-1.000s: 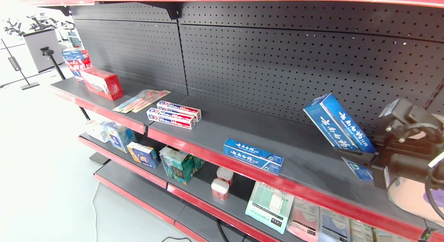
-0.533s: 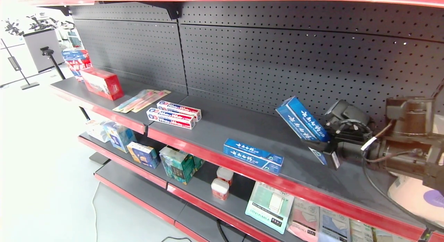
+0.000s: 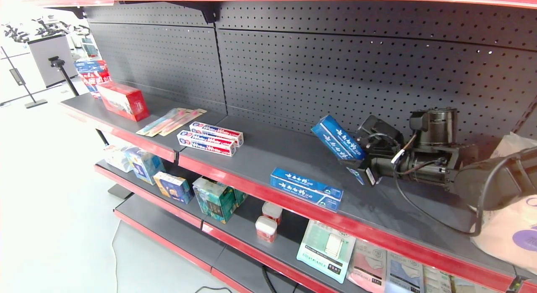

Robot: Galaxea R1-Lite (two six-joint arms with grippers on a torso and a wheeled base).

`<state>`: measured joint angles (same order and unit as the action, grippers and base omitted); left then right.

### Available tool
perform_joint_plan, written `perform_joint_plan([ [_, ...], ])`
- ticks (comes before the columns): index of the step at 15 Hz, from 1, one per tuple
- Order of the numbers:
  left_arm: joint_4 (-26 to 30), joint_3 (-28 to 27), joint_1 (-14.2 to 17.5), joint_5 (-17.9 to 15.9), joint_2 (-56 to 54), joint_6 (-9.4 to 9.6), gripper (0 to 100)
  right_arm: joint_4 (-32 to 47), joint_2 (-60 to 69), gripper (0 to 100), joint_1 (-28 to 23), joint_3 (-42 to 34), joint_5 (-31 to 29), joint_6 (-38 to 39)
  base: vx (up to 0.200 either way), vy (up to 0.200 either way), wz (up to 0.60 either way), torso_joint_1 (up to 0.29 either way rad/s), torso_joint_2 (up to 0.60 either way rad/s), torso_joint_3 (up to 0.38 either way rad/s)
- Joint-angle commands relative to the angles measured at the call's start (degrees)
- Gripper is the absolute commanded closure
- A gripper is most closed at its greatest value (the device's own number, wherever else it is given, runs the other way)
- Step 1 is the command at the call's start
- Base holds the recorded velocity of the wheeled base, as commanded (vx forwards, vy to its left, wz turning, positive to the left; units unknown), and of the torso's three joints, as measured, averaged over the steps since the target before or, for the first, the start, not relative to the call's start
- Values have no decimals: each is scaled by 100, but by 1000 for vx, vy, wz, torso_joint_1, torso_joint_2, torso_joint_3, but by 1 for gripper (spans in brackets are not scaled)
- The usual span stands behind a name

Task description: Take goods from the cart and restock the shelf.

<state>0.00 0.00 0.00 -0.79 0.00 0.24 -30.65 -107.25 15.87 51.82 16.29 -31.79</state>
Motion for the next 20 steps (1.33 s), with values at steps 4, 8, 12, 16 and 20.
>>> perform_joint_plan([
  [4, 0, 0, 0, 0, 0, 2, 0, 797, -270, 100, -128, 715, 235, 33, 0, 0, 0, 0, 0, 0],
  [8, 0, 0, 0, 0, 0, 2, 0, 1483, -481, 100, -225, 1462, 375, 77, 0, 0, 0, 0, 0, 0],
  [12, 0, 0, 0, 0, 0, 2, 0, 2239, -621, 100, -445, 2007, 551, 173, 0, 0, 0, 0, 0, 0],
  [16, 0, 0, 0, 0, 0, 2, 0, 2757, -657, 100, -629, 2095, 498, 253, 0, 0, 0, 0, 0, 0],
  [20, 0, 0, 0, 0, 0, 2, 0, 2810, -938, 100, -664, 2183, 252, 77, 0, 0, 0, 0, 0, 0],
])
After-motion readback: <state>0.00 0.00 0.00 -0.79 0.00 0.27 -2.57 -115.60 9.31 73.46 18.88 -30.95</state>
